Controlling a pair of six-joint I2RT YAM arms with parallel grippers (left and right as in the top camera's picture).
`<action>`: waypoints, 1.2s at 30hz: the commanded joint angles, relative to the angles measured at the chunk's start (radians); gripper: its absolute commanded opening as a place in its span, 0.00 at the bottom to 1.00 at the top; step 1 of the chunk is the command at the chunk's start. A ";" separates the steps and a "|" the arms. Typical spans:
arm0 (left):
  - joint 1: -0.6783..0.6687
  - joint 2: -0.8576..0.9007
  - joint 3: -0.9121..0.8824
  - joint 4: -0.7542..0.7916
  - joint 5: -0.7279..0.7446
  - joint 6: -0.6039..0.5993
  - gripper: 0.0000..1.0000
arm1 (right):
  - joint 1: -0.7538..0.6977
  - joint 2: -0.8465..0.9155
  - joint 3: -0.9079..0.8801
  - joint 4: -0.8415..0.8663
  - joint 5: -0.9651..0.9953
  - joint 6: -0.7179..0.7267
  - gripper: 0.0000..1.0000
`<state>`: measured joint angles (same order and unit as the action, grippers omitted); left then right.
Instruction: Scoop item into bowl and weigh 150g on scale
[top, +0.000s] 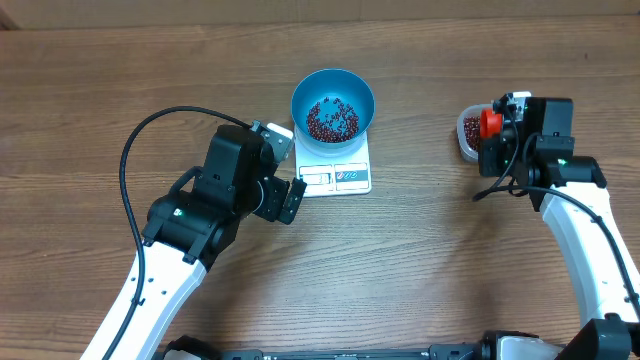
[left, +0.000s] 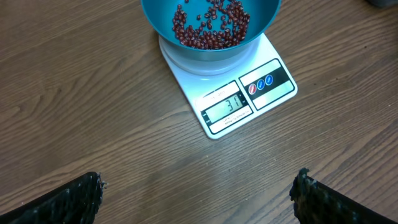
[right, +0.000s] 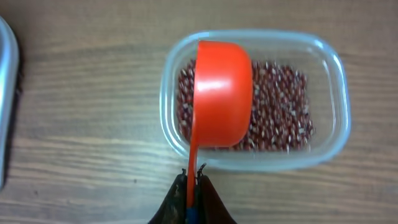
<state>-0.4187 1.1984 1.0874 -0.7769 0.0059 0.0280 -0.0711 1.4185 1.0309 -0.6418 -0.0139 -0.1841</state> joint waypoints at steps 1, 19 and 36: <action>-0.003 0.006 -0.005 0.003 -0.010 -0.009 0.99 | -0.003 0.002 0.002 0.000 0.019 0.005 0.04; -0.003 0.006 -0.005 0.003 -0.011 -0.009 1.00 | -0.003 0.114 0.002 0.071 -0.018 0.001 0.05; -0.003 0.006 -0.005 0.003 -0.011 -0.009 1.00 | -0.003 0.114 0.002 0.122 -0.017 0.002 0.13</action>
<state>-0.4187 1.1984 1.0870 -0.7769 0.0059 0.0280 -0.0711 1.5326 1.0309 -0.5327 -0.0231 -0.1841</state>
